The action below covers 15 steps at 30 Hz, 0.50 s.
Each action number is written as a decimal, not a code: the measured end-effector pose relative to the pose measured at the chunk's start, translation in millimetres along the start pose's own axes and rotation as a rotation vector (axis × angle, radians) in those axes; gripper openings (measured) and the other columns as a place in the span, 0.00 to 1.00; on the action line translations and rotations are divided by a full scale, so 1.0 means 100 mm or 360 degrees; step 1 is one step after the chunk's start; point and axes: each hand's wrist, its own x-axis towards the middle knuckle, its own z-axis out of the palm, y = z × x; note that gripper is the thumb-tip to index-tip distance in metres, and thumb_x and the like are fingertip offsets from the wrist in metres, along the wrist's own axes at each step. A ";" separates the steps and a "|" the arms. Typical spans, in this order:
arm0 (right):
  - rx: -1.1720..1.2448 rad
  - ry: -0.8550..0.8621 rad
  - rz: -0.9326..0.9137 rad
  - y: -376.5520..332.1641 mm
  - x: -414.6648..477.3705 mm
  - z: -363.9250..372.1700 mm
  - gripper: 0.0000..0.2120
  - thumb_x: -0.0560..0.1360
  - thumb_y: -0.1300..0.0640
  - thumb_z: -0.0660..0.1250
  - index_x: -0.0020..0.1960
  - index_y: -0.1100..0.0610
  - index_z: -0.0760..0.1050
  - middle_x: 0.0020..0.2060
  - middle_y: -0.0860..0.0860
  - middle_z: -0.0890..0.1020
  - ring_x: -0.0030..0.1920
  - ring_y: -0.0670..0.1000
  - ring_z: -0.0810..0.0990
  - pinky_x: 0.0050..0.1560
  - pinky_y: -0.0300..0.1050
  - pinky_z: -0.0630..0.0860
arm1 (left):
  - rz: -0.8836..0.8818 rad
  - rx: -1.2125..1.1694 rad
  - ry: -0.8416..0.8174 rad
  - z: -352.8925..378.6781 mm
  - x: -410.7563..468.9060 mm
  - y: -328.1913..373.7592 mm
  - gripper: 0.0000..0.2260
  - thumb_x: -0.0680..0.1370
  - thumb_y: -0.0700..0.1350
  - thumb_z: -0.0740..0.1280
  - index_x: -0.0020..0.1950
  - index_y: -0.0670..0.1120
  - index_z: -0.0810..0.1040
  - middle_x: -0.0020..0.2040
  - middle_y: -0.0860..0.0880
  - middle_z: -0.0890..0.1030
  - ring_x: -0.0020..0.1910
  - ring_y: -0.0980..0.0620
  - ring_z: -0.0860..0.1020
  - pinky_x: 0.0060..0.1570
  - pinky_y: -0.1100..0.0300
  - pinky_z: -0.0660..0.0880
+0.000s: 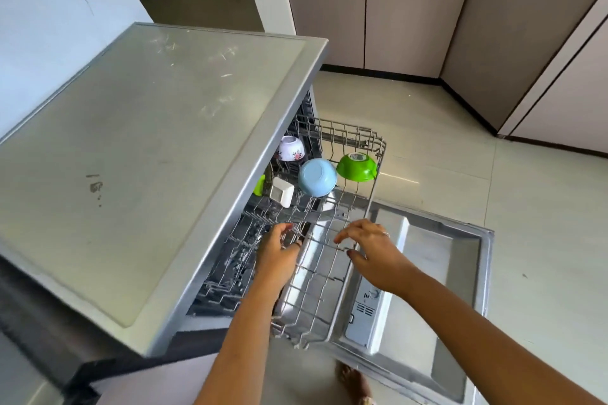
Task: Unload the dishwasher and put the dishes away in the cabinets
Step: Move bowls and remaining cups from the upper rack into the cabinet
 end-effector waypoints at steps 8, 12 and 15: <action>-0.0061 0.0152 0.0072 0.24 0.95 -0.19 0.18 0.75 0.65 0.61 0.62 0.54 0.74 0.63 0.53 0.72 0.66 0.55 0.69 0.68 0.45 0.64 | 0.0058 0.0096 0.0065 0.16 0.92 0.10 0.19 0.77 0.40 0.64 0.67 0.51 0.67 0.64 0.48 0.72 0.53 0.49 0.75 0.48 0.53 0.76; -0.0284 0.0152 0.0152 0.45 1.42 -0.36 0.22 0.74 0.67 0.61 0.67 0.57 0.70 0.66 0.55 0.69 0.67 0.59 0.68 0.67 0.48 0.66 | 0.0106 0.0115 0.0192 0.38 1.25 0.15 0.25 0.74 0.37 0.67 0.69 0.46 0.64 0.66 0.44 0.71 0.63 0.45 0.71 0.60 0.50 0.72; -0.0479 0.0136 0.0196 0.63 1.70 -0.41 0.25 0.73 0.68 0.61 0.69 0.58 0.67 0.67 0.56 0.68 0.66 0.60 0.68 0.63 0.49 0.71 | 0.0198 0.0202 0.0293 0.57 1.51 0.17 0.30 0.71 0.37 0.69 0.71 0.44 0.63 0.67 0.42 0.71 0.65 0.42 0.70 0.62 0.48 0.70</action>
